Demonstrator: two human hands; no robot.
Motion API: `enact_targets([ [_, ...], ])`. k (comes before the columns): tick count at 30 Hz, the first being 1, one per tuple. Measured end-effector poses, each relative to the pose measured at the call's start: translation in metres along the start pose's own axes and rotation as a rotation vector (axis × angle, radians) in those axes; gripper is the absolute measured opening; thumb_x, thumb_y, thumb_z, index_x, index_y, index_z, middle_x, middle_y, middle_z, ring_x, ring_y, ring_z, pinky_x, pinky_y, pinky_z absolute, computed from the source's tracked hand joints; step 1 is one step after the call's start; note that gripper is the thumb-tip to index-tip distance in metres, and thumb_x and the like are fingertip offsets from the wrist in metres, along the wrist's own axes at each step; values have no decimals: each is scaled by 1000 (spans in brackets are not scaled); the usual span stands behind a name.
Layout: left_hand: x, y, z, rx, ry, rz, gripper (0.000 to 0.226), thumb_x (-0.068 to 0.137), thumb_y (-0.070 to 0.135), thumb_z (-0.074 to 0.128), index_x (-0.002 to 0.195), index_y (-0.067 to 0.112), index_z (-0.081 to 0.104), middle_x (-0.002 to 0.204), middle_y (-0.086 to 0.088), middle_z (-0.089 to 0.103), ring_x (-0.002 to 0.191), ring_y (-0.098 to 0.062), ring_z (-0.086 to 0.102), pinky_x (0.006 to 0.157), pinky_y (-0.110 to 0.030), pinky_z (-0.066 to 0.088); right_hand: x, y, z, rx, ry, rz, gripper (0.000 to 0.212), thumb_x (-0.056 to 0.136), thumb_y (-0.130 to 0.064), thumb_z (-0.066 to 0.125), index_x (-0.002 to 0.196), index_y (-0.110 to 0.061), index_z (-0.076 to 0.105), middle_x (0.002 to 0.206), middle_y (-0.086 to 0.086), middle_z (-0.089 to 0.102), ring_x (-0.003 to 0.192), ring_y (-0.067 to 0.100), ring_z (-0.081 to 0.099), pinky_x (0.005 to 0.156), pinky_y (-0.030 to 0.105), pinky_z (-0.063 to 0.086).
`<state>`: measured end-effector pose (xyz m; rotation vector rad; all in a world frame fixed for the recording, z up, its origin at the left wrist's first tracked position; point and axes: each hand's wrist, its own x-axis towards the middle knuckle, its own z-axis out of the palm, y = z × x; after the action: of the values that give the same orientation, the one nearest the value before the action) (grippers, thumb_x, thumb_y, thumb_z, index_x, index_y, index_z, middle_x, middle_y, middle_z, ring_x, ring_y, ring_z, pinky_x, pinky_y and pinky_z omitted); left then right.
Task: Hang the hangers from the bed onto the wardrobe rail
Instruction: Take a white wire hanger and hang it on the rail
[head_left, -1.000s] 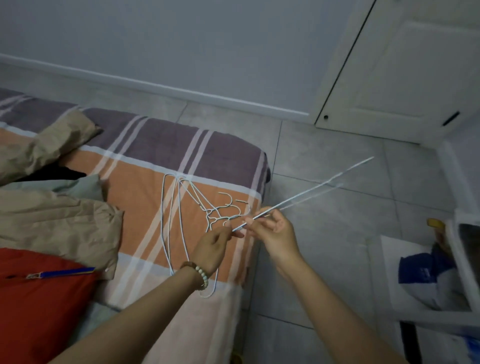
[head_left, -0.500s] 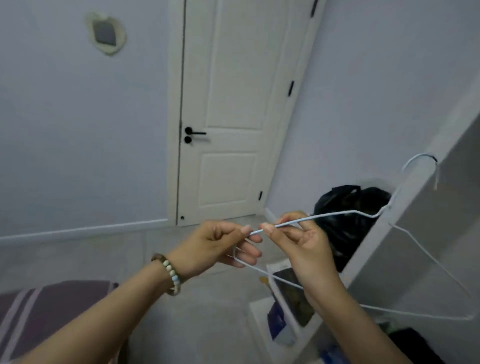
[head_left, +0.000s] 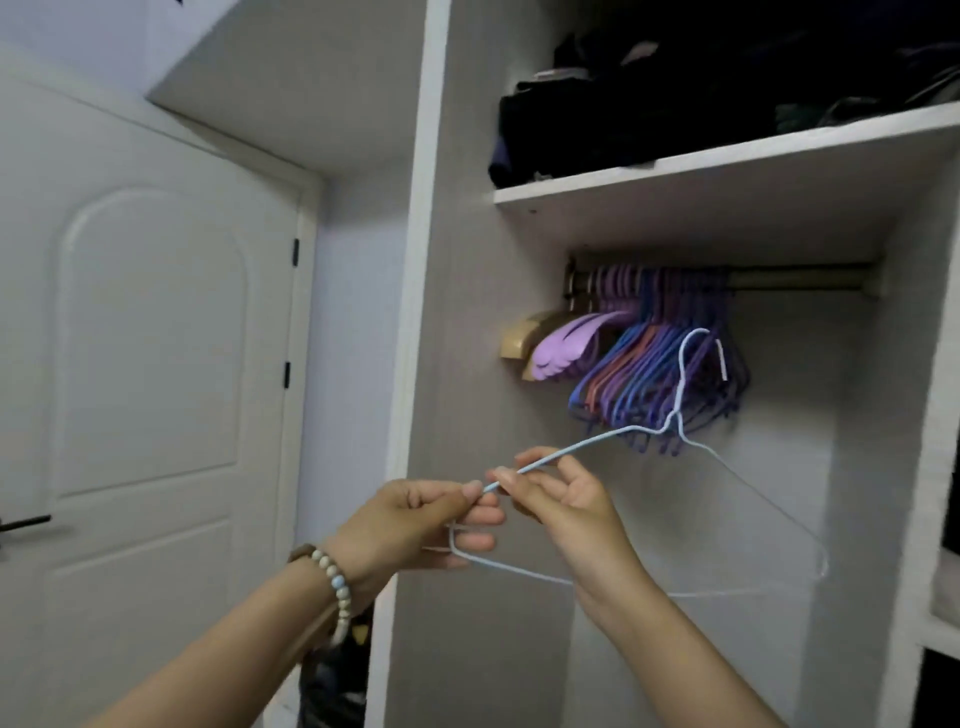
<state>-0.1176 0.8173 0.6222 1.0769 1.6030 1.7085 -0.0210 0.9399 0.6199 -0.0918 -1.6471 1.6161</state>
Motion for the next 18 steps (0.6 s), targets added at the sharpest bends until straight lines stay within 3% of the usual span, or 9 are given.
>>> enact_targets([
  [3,39,16,42,-23,-7,57,22,90,29,53,92,15,69,85,5,75,70,-7,70,66,-19,54,27,-17,-43,4,65,-35,20,80,-4,67,92,-13,53,80,7,72,66,4,66,63,10,48],
  [6,73,29,83,-57,-27,102,21,91,28,53,92,15,70,83,5,75,69,-6,70,65,-18,54,50,-30,-83,3,165,-80,24,78,-5,70,94,-10,52,85,15,71,75,17,66,82,27,49],
  [7,84,32,95,-68,-32,113,21,90,28,53,91,16,70,82,6,75,70,-6,70,65,-19,54,58,-34,-94,6,203,-92,26,77,-5,71,94,-9,51,85,15,70,74,18,66,82,29,49],
  [11,123,41,136,-132,-18,151,19,91,26,53,90,16,69,80,5,74,65,-4,69,63,-19,53,84,-51,-127,-8,300,-119,27,80,-2,68,99,-7,50,83,13,66,54,6,62,51,15,48],
  [15,157,49,168,-188,-28,177,21,94,18,49,101,7,66,77,3,71,56,-4,66,55,-17,53,108,-63,-153,-39,362,-119,29,83,-3,66,109,-6,55,94,15,65,61,10,61,58,21,51],
  [18,181,55,186,-157,-66,170,24,95,14,47,109,2,62,85,-3,68,55,-4,66,56,-16,53,126,-71,-168,-103,422,-113,34,86,-2,60,120,-6,55,90,13,63,46,2,57,43,15,45],
])
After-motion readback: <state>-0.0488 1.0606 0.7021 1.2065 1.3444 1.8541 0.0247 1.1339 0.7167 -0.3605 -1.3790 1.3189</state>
